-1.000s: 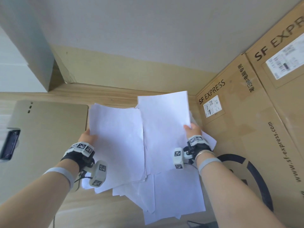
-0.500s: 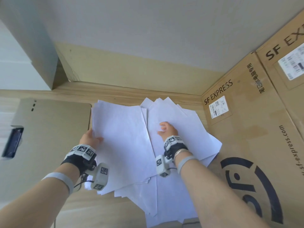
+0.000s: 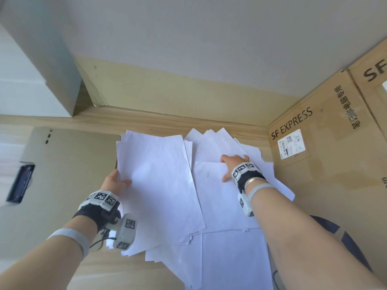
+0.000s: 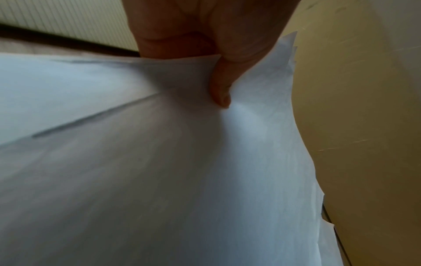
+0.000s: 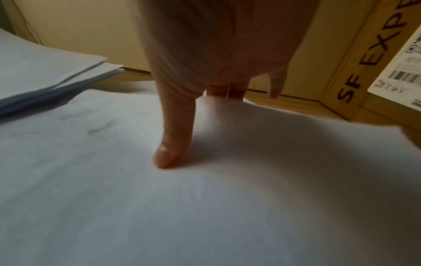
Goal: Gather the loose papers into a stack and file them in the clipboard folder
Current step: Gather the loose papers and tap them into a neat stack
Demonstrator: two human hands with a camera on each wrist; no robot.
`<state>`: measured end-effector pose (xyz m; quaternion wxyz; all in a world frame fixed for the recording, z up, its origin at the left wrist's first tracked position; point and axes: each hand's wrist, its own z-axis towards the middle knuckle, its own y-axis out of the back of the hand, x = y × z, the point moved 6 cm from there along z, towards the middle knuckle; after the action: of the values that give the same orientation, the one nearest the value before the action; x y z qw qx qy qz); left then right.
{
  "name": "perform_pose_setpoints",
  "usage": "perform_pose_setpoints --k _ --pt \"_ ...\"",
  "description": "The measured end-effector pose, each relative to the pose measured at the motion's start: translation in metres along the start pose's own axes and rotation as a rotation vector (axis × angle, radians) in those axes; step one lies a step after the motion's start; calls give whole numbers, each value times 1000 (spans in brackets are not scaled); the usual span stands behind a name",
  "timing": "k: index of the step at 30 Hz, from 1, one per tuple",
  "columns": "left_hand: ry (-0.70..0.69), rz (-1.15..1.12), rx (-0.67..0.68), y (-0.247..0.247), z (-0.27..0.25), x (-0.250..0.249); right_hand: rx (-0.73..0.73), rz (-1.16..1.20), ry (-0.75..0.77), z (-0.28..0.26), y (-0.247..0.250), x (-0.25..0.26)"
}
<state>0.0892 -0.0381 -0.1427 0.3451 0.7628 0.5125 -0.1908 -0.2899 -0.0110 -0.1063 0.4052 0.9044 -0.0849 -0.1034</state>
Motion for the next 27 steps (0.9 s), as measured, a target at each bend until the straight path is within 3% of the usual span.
perform_pose_setpoints --k 12,18,23,27 --pt "32 -149 85 -8 8 0 -13 378 -393 9 -4 -71" --pt "39 -151 105 -11 11 4 -50 510 -433 7 -12 -79" --pt "52 -137 98 -12 14 5 -149 699 -362 0 -6 -78" --pt "53 -115 83 -13 13 5 -70 594 -270 -4 -9 -70"
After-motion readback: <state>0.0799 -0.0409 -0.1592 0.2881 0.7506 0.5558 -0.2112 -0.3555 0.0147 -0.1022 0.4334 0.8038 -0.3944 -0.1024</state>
